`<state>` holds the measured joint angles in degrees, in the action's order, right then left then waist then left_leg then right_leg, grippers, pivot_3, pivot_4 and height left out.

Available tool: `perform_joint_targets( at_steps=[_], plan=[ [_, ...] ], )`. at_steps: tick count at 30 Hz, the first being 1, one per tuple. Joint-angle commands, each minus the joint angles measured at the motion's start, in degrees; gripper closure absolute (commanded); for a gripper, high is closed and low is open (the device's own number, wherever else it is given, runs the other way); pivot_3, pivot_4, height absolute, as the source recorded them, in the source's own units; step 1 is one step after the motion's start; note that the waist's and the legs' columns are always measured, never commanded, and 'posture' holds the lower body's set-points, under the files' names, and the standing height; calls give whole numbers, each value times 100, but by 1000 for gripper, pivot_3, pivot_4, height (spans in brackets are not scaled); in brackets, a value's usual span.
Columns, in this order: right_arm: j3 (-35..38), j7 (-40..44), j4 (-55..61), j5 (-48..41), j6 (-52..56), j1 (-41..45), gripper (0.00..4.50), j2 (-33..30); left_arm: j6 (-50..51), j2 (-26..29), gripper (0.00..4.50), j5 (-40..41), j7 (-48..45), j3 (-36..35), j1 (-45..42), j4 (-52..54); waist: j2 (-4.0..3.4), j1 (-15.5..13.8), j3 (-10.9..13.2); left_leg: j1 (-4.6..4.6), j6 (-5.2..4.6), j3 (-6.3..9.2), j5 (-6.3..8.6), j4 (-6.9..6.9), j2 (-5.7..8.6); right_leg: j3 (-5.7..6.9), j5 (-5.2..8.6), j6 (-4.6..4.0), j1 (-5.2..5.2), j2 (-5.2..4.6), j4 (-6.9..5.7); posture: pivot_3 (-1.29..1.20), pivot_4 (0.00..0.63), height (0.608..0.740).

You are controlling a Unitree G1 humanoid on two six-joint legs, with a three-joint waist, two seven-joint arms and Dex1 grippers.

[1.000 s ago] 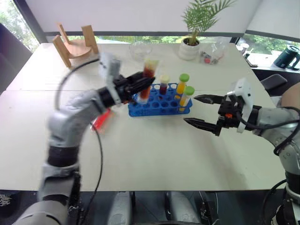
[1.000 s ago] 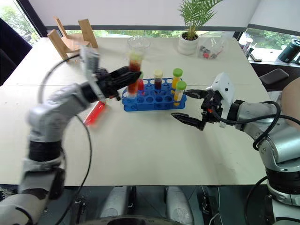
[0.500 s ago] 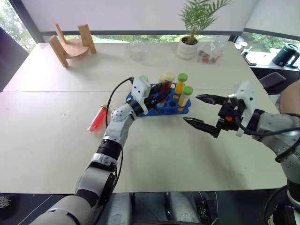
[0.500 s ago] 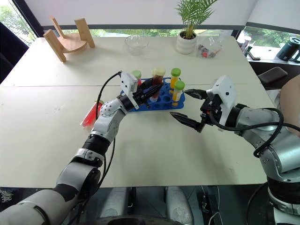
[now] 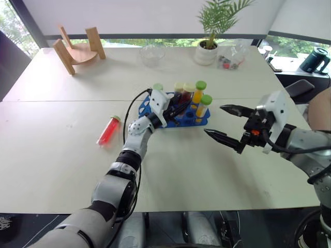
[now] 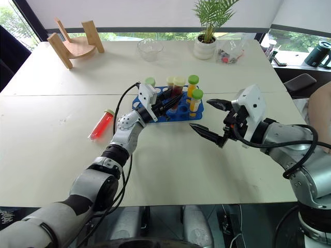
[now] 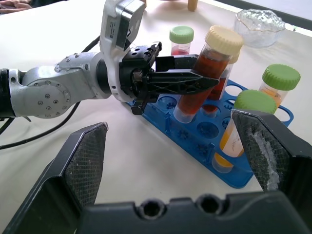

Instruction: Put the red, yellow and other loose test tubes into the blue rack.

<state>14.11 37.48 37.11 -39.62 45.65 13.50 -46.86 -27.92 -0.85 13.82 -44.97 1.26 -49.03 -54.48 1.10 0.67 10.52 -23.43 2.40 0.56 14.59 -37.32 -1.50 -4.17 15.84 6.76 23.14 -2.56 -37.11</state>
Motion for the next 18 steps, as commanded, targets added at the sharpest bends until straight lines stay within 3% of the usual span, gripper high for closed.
perform_joint_targets(
  at_steps=[1,18],
  plan=[
    [187,-79,243,-95,-21,9,0,-55,-311,-47,3669,-69,29,-140,-3,-200,0,0,0,1,0,0,0,0,0,0,0,0,-1,0,0,0,150,740],
    [193,-361,417,-334,145,9,0,-91,-1051,-328,3669,-211,117,-499,-225,-1170,1,1,-2,4,0,1,0,0,0,0,0,0,-5,1,-1,0,150,740]
  ],
)
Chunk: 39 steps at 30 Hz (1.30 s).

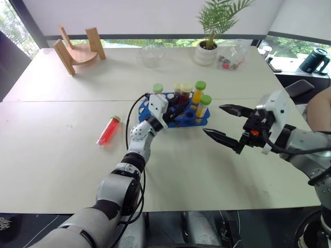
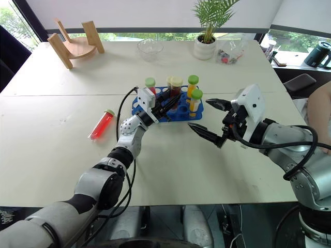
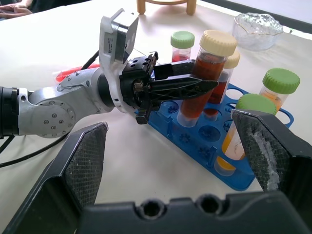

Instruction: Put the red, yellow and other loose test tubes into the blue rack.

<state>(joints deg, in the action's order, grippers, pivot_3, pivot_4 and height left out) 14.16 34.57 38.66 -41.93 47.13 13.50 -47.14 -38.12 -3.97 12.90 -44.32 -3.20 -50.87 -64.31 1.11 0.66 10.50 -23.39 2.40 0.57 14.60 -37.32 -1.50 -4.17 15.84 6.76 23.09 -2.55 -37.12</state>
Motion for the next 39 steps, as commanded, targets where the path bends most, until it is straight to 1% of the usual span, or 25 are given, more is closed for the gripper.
perform_joint_targets(
  at_steps=[1,7,11,13,14,16,18,19,21,23,25,26,27,28,29,30,31,32,33,34,35,36,38,39],
  plan=[
    [189,-87,275,-110,7,4,0,-63,-43,-18,3669,-125,56,-65,-54,-215,0,3,0,0,0,0,0,0,0,0,0,0,0,0,0,0,150,740],
    [221,-198,340,-186,60,-20,0,-67,-283,26,3669,-324,25,-15,-33,-345,0,0,0,-1,-1,1,0,2,0,1,0,0,2,1,1,0,150,740],
    [214,-258,355,-208,70,-23,0,-66,-218,131,3669,-410,-137,28,84,-338,0,5,0,-1,-1,1,0,2,0,1,0,0,2,1,0,0,150,740],
    [199,-278,345,-208,58,-16,0,-66,-127,193,2622,-460,-81,37,147,-338,0,12,0,0,-1,1,1,3,0,1,0,0,2,1,0,0,150,740],
    [194,-285,339,-211,55,-14,0,-65,-55,231,2233,-506,-101,69,184,-321,-1,9,-1,1,-1,2,1,5,-1,1,0,0,2,2,0,0,150,740],
    [180,-292,331,-212,46,-6,0,-67,-76,266,1280,-521,-151,74,265,-239,-1,0,-2,2,-1,3,1,5,-1,2,0,0,1,2,-2,0,150,740],
    [170,-291,312,-213,39,7,0,-66,-135,287,235,-503,-206,50,341,-119,-1,7,-3,3,-1,2,1,1,-1,1,0,0,-3,1,-2,0,150,740],
    [158,-274,309,-210,29,12,0,-72,-136,403,36,-580,-317,136,411,66,-1,7,-3,5,-1,1,1,-1,-1,1,-1,1,-5,1,-2,0,150,740],
    [130,-257,291,-217,22,47,0,-69,49,672,36,-672,-566,305,530,591,-1,26,-3,7,-1,2,1,-1,-1,1,-1,1,-7,1,-2,0,150,740],
    [97,-231,274,-210,8,74,0,-72,784,1068,36,-501,-848,387,726,1700,-1,51,-2,8,-1,2,0,3,-4,0,-1,1,-5,5,-3,0,150,740],
    [57,-175,237,-219,-5,106,0,-78,2241,1639,36,-300,-918,429,1016,3364,0,50,-2,2,-1,4,0,6,-12,0,-1,-1,4,12,-9,0,150,740],
    [10,-82,192,-206,-34,142,0,-113,3219,2069,36,-244,-954,445,1163,4286,0,61,0,-1,-1,5,0,8,-16,0,-1,-1,10,15,-11,0,150,740],
    [-23,-11,158,-190,-58,164,0,-137,3972,2371,36,-194,-940,465,1282,4966,-1,61,0,-3,0,4,0,10,-23,0,-1,-2,15,18,-13,0,150,740],
    [-69,112,75,-148,-114,219,0,-181,5368,2821,36,17,-813,385,1339,5741,-3,47,-1,-4,0,4,0,10,-24,0,-1,-3,15,20,-14,0,150,740],
    [-96,201,13,-117,-161,252,0,-212,6363,3119,36,190,-683,324,1372,6278,-3,47,-1,-3,0,4,0,10,-24,1,0,-3,14,19,-12,0,150,740],
    [-119,273,-59,-91,-198,288,0,-236,7133,3438,36,331,-661,315,1404,6705,-4,47,-2,-3,0,3,0,8,-24,1,0,-3,13,18,-12,0,150,740],
    [-198,408,-197,-5,-297,361,0,-279,8288,3912,36,458,-617,300,1350,7086,-3,41,-1,-1,-1,2,0,8,-23,1,0,-2,10,14,-11,0,150,740],
    [-270,511,-314,69,-378,425,0,-300,9217,4262,36,598,-581,277,1273,7316,-2,44,-1,1,-1,2,0,6,-20,2,1,-1,5,11,-11,0,150,740],
    [-326,590,-405,130,-446,472,0,-311,9920,4493,36,725,-517,256,1204,7490,-2,46,-1,0,-1,2,1,3,-19,3,1,0,4,12,-9,0,150,740],
    [-397,668,-497,180,-503,542,0,-307,10556,4764,36,807,-492,304,1116,7572,-1,42,0,2,-1,1,1,2,-19,2,1,0,4,11,-9,0,150,740],
    [-445,718,-559,214,-544,583,0,-297,10921,4909,36,871,-459,347,1054,7618,2,45,2,2,-1,1,1,2,-18,3,1,0,4,12,-9,0,150,740],
    [-526,758,-638,251,-594,677,0,-256,11593,5094,36,838,-330,496,896,7451,3,42,2,2,-1,2,0,1,-19,3,1,-1,4,13,-8,0,150,740],
    [-674,830,-748,344,-692,831,0,-200,12614,5192,36,715,26,615,583,6947,5,39,3,2,-1,4,0,0,-19,6,1,-1,4,15,-9,0,150,740],
    [-721,855,-781,379,-726,876,0,-183,12796,5199,36,639,189,679,511,6758,5,44,3,2,-1,4,0,0,-19,6,1,-1,5,16,-9,0,150,740]
  ],
)
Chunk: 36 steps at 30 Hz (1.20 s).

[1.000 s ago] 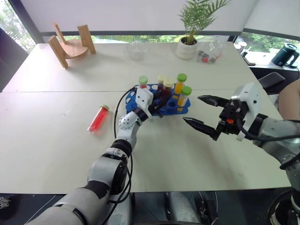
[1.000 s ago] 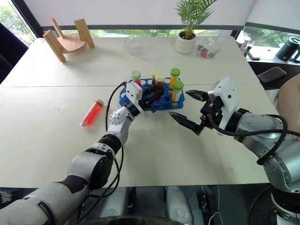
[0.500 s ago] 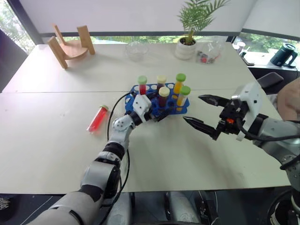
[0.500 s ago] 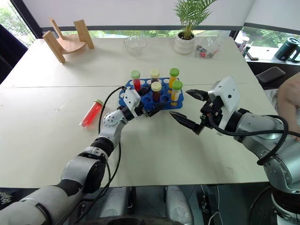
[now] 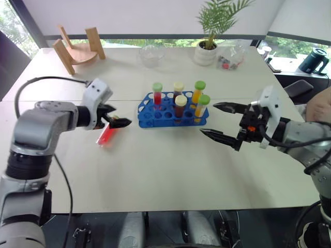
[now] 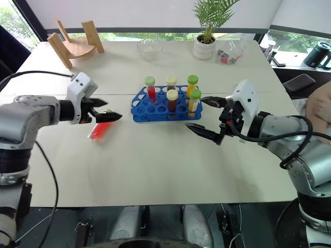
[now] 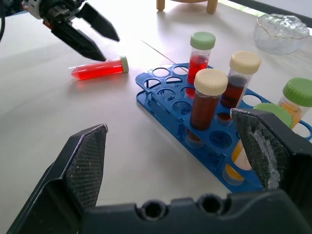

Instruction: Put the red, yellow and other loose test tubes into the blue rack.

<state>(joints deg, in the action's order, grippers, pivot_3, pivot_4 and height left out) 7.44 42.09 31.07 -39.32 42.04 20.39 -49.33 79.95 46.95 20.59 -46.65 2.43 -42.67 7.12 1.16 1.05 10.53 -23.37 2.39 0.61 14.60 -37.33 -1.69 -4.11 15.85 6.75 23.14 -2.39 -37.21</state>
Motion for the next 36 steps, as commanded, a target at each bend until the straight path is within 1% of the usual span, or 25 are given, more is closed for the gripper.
perform_joint_targets(
  at_steps=[1,5,8,11,16,17,19,24,25,27,29,33,34,35,36],
  plan=[
    [-63,124,-38,130,-230,205,0,48,1100,57,36,-147,542,121,-358,-503,0,8,0,0,0,1,0,1,0,0,0,0,1,1,0,0,150,740],
    [-47,154,-15,161,-239,198,0,50,1244,-116,36,-104,872,144,-358,-725,1,-3,1,-10,0,0,0,8,-1,0,2,-3,15,1,0,0,150,740],
    [3,114,56,116,-163,174,0,55,1155,-391,36,-163,1115,146,-262,-944,1,-16,1,-15,0,-1,0,8,-1,0,2,-3,21,-1,0,0,150,740],
    [65,65,151,66,-81,130,0,29,980,-734,36,-276,1421,50,-284,-1316,1,-28,0,-14,1,-3,0,4,0,0,1,-3,18,-5,-1,0,150,740],
    [161,-1,264,10,42,70,0,-17,459,-1085,36,-436,1711,26,-479,-2009,-9,-47,-6,6,2,-2,-2,0,6,0,1,-3,-5,-10,-7,0,150,740],
    [198,-6,286,-6,65,52,0,-34,377,-1112,266,-458,1732,47,-500,-2114,-10,-46,-7,9,4,-1,-2,-4,6,0,1,-3,-9,-10,-8,0,150,740],
    [264,-4,321,-22,100,19,0,-55,269,-1125,863,-469,1731,90,-509,-2209,-13,-33,-8,12,5,-2,-4,-11,7,-1,1,-3,-15,-10,-8,0,150,740],
    [311,-10,343,-7,94,-22,0,-65,36,-1184,3404,-526,1708,139,-577,-2458,-14,-57,-9,21,5,0,-3,-11,8,0,1,-3,-27,-10,-7,0,150,740],
    [307,1,333,12,75,-23,0,-73,21,-1179,3679,-509,1671,149,-586,-2462,-14,-61,-9,20,5,1,-3,-11,9,1,1,-2,-28,-12,-7,0,150,740],
    [314,11,297,20,67,-14,0,-76,-155,-1132,3698,-408,1477,155,-572,-2253,-14,-61,-9,20,5,1,-3,-10,12,1,1,-2,-27,-15,-7,0,150,740],
    [326,26,266,19,58,-13,0,-83,-558,-1214,3698,-218,1282,-118,-585,-1962,-13,-59,-9,16,5,2,-3,-11,12,2,1,-2,-25,-16,-7,0,150,740],
    [274,-13,238,61,45,-6,0,-39,-2715,-1711,3698,672,421,-1331,-340,-868,8,-62,4,-17,7,5,-5,-12,9,9,-1,-3,4,-23,-3,0,150,740],
    [274,-16,229,58,50,2,0,-32,-2975,-1791,3698,780,336,-1445,-275,-724,10,-54,5,-20,8,4,-5,-13,9,10,-1,-3,7,-25,-4,0,150,740],
    [249,-36,215,81,35,11,0,-8,-3242,-2024,3698,962,307,-1560,-157,-489,8,-41,4,-21,8,2,-5,-11,8,10,-2,-3,9,-25,0,0,150,740],
    [235,-67,215,95,26,14,0,21,-3737,-2324,3698,1046,238,-1564,31,-311,4,-24,1,-20,8,-1,-4,-8,8,7,-1,-3,9,-26,2,0,150,740]
  ],
)
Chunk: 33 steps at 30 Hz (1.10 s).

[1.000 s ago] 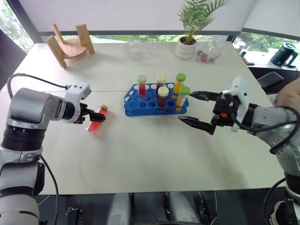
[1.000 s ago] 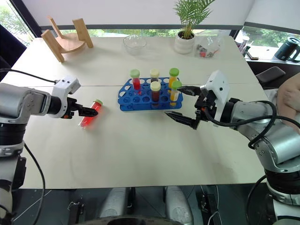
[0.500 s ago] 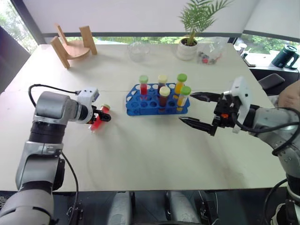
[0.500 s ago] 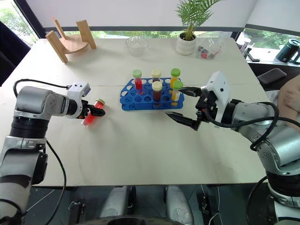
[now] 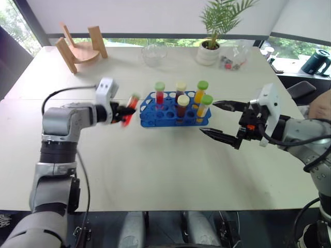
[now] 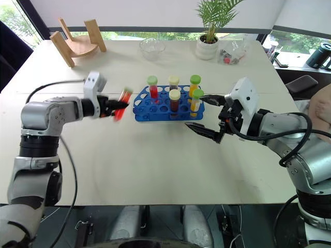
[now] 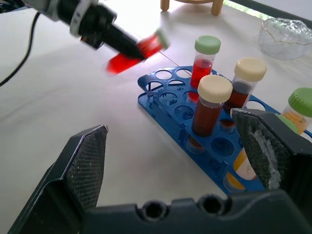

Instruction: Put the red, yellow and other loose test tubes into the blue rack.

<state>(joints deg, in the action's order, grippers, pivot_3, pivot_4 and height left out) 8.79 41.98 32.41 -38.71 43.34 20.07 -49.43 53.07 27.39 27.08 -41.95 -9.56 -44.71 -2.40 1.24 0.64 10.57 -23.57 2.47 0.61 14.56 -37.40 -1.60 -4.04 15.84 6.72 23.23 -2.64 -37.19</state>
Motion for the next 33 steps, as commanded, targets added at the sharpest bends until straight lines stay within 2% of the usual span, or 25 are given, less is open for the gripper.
perform_joint_targets(
  at_steps=[1,4,7,13,19,33],
  plan=[
    [76,-80,60,50,-113,65,0,65,-1525,-678,3698,408,-225,-346,400,722,-18,20,-11,6,-1,-8,1,7,0,-6,0,0,1,-1,2,0,150,740],
    [24,-142,41,96,-117,115,0,135,-2948,-1389,3698,-28,-135,-16,816,496,-24,-1,-14,18,-4,-15,2,15,0,-14,1,0,-6,2,6,0,150,740],
    [-1,-224,69,108,-96,150,0,184,-4494,-1969,3698,-625,-120,443,1091,-245,-17,4,-10,17,-4,-15,2,3,3,-15,-1,2,-7,4,2,0,150,740],
    [75,-334,230,66,-27,95,0,199,-6386,-2438,3698,-1296,149,727,1058,-1756,-14,6,-9,14,-7,-14,3,-12,6,-18,-5,9,-15,6,7,0,150,740],
    [138,-489,401,19,4,-18,0,247,-7302,-2394,3698,-1503,301,676,830,-2855,-14,1,-9,13,-11,-7,6,-3,5,-15,-5,9,-11,10,4,0,150,740],
    [8,-646,378,81,-113,-5,0,371,-7648,-2184,3698,-1349,57,569,575,-3877,-15,11,-10,17,-12,-7,6,-4,5,-15,-5,10,-14,12,2,0,150,740]
  ],
)
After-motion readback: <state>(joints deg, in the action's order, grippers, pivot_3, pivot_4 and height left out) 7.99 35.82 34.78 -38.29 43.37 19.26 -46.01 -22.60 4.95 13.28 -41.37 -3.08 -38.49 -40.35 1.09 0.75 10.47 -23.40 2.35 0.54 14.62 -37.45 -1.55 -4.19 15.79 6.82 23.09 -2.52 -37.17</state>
